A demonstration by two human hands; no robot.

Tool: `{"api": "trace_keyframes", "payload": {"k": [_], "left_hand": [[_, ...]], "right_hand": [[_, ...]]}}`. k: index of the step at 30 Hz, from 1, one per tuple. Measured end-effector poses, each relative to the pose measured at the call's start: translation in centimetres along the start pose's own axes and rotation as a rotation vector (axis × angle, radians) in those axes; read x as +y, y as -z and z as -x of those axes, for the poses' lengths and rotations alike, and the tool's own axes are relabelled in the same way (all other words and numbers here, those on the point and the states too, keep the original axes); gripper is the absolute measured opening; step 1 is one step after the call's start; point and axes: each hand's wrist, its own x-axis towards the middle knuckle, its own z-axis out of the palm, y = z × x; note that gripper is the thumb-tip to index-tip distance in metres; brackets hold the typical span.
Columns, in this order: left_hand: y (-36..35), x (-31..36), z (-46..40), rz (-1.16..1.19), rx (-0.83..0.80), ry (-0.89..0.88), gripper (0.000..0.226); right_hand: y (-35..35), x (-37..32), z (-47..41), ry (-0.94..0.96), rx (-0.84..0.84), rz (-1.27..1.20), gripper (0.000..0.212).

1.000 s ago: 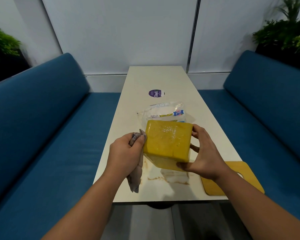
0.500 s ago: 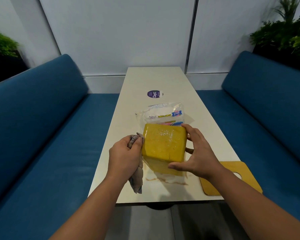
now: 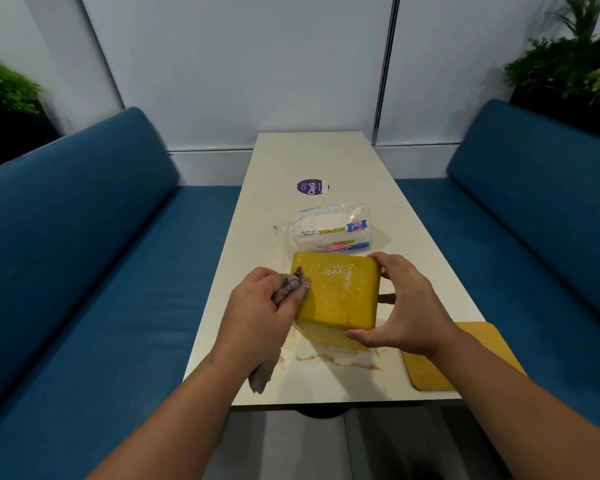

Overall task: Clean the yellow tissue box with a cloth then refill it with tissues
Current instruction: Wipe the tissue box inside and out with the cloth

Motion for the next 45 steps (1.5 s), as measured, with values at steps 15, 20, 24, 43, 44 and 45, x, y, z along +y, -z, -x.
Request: {"api": "trace_keyframes", "payload": {"k": [15,20,24,43,44,45], "left_hand": [[0.3,0.2,0.4,-0.12,-0.038,-0.134,0.023],[1.1,0.2,-1.4,-0.194,0.026,-0.052,0.029],[1.1,1.8,-1.9,-0.219,-0.065,-0.138,0.031],[0.5,5.9,-3.9,-0.377,-0.221,-0.378,0.031],[0.7,5.9,-4.3,-0.4,-0.238,-0.366,0.032],[1.1,5.6,-4.8,-0.413,-0.249,-0.33,0.034]], "right_hand": [[0.2,-0.3,0.2,0.062,-0.008,0.055,0.107],[0.4,-0.2,0.5,0.068,-0.01,0.081,0.109],[0.3,-0.3,0.6,0.072,-0.018,0.087,0.109],[0.2,-1.7,-0.1,0.149,-0.01,0.119,0.109],[0.2,-1.7,-0.1,0.151,-0.01,0.123,0.109],[0.3,-1.6,0.0,0.155,-0.013,0.133,0.108]]}}
